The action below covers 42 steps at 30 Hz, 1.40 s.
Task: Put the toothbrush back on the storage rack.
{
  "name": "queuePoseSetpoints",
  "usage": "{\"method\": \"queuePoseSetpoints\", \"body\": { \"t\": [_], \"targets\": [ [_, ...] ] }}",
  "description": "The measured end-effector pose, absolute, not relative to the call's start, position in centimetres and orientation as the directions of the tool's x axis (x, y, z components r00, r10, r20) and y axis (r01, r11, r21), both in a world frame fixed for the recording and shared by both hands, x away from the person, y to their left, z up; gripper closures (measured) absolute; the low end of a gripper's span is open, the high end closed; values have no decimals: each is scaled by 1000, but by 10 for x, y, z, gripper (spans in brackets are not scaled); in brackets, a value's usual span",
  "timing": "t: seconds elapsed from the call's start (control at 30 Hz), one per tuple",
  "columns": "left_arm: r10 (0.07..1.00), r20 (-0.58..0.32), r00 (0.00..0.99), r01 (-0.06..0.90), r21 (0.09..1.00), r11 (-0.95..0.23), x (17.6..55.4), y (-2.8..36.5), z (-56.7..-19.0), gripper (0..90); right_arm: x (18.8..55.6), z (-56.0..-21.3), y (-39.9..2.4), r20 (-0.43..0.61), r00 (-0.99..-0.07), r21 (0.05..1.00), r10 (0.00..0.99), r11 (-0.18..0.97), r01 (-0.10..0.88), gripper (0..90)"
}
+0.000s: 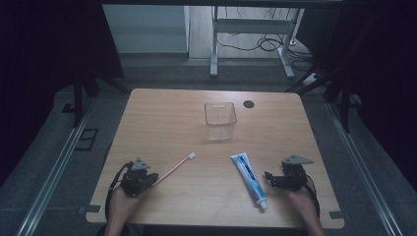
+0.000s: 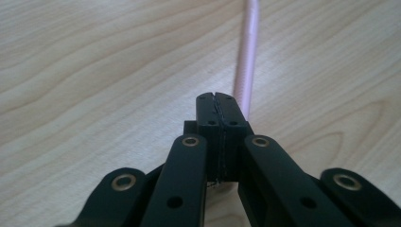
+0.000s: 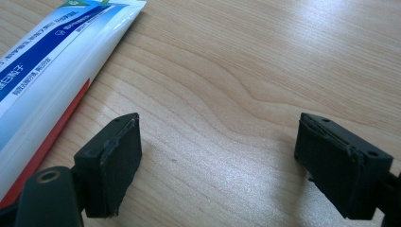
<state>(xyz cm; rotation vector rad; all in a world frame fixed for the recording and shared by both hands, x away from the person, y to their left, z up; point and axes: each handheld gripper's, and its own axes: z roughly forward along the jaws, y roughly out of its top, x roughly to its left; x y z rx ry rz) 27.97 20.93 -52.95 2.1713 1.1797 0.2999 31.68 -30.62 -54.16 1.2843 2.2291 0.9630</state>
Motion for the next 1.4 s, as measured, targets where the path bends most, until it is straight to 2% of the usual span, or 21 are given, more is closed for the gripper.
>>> {"method": "queuePoseSetpoints", "body": {
  "t": [0.7,0.83,1.03,1.17,1.4],
  "targets": [
    [793,-113,599,669,614,-418,270,192,-529,889,317,-542,-306,3,-503,727,864,344,594,153],
    [803,-114,585,673,621,-402,271,194,-527,843,317,-542,-306,3,-503,727,864,344,594,153],
    [812,-98,575,678,612,-407,272,194,-525,701,317,-542,-306,3,-503,727,864,344,594,153],
    [816,-95,570,689,597,-411,276,192,-520,637,317,-542,-306,3,-503,727,864,344,594,153],
    [820,-106,563,700,589,-404,282,186,-513,571,317,-542,-306,3,-503,727,864,344,594,153]
  ]
}}
